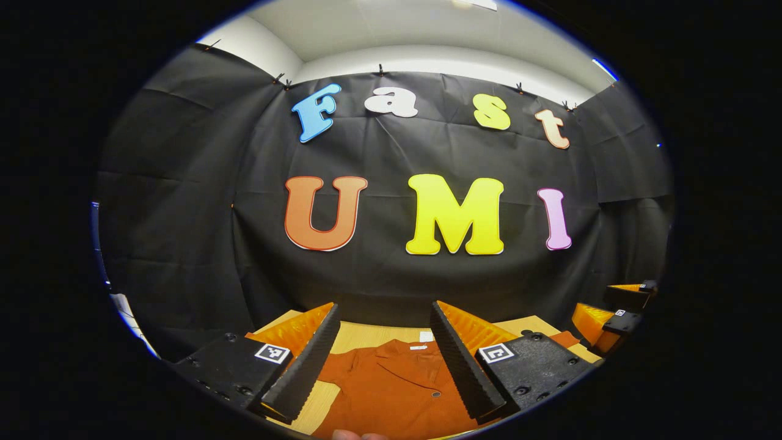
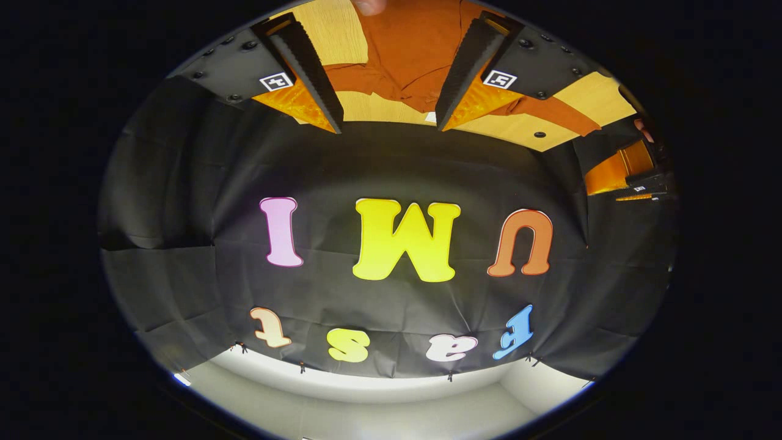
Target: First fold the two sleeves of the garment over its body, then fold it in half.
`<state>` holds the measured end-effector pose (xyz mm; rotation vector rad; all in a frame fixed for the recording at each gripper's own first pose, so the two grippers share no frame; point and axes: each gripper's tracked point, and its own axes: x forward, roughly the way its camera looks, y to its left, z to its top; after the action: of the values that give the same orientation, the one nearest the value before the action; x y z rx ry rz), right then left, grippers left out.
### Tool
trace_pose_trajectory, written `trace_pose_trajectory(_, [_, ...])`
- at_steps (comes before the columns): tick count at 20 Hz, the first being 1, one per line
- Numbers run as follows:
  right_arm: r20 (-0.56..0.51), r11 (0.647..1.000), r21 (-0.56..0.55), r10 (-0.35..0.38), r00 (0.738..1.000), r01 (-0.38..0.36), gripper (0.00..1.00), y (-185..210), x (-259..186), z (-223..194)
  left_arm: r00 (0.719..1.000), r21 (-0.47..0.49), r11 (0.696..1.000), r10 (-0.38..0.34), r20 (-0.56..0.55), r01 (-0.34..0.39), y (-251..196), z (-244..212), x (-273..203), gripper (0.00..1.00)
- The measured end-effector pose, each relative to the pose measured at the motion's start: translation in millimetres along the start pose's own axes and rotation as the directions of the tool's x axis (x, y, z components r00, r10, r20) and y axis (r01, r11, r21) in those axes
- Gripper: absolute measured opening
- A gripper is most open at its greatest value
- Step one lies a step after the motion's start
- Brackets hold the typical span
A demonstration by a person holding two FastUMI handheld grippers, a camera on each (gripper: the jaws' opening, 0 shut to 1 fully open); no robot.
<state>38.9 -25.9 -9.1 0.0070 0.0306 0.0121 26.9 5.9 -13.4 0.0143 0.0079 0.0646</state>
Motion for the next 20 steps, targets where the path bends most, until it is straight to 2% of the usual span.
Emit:
trace_pose_trajectory(3, [0.004, 1.0, -0.021, 0.01, 1.0, -0.009, 0.96, 0.3, 4.5, 1.9, 1.0, 0.006, 1.0, -0.002, 0.001, 0.002, -3.3, 0.7, 3.4, 0.96])
trace_pose_trajectory(5, [0.006, 0.999, -0.031, 0.012, 1.0, -0.012, 0.93, 0.2, 7.9, 2.7, 1.0, 0.007, 1.0, -0.002, 0.003, 0.002, -5.2, 1.7, 5.7, 0.96])
trace_pose_trajectory(8, [0.013, 0.999, -0.046, 0.019, 1.0, -0.019, 0.96, 0.8, 12.6, 5.6, 1.0, 0.014, 1.0, -0.001, 0.0, 0.001, -7.8, 0.4, 9.8, 0.96])
trace_pose_trajectory(11, [0.018, 0.999, -0.042, 0.03, 0.999, -0.03, 0.94, 0.6, 14.8, 5.7, 1.0, 0.016, 1.0, -0.003, 0.0, 0.003, -12.2, 0.6, 12.2, 0.96])
trace_pose_trajectory(13, [0.003, 0.999, -0.032, 0.021, 1.0, -0.021, 0.96, -6.5, 17.2, 0.0, 1.0, 0.02, 1.0, -0.011, -0.009, 0.011, -17.5, -3.4, 13.6, 0.96])
trace_pose_trajectory(17, [-0.061, 0.999, -0.042, -0.037, 0.997, 0.034, 0.95, -53.6, 29.6, -25.3, 0.998, 0.012, 0.999, -0.047, -0.05, 0.047, -38.3, -19.7, 16.7, 0.96])
trace_pose_trajectory(20, [-0.1, 0.99, -0.064, -0.129, 0.987, 0.123, 0.94, -119.9, 47.0, -44.5, 0.993, 0.005, 0.997, -0.07, -0.095, 0.071, -60.1, -38.0, 21.3, 0.96])
